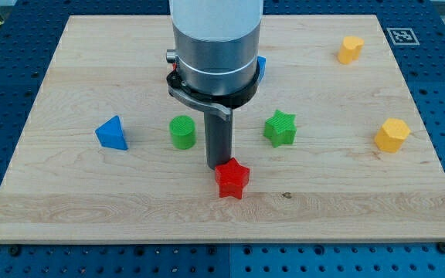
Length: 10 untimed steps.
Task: Move the red circle slightly down
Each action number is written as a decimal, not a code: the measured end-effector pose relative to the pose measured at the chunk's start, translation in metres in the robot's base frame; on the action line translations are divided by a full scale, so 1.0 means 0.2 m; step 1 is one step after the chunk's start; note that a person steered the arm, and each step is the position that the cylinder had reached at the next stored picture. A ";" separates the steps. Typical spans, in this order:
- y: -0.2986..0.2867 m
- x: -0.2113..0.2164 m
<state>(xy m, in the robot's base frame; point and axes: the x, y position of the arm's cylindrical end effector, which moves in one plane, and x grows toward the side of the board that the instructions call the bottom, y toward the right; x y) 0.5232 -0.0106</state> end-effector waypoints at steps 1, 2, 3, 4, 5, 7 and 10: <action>0.00 0.06; 0.01 -0.04; 0.04 -0.43; 0.04 -0.90; -0.10 -1.08; -0.44 -1.06; -0.44 -0.90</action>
<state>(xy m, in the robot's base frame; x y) 0.3440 -0.0983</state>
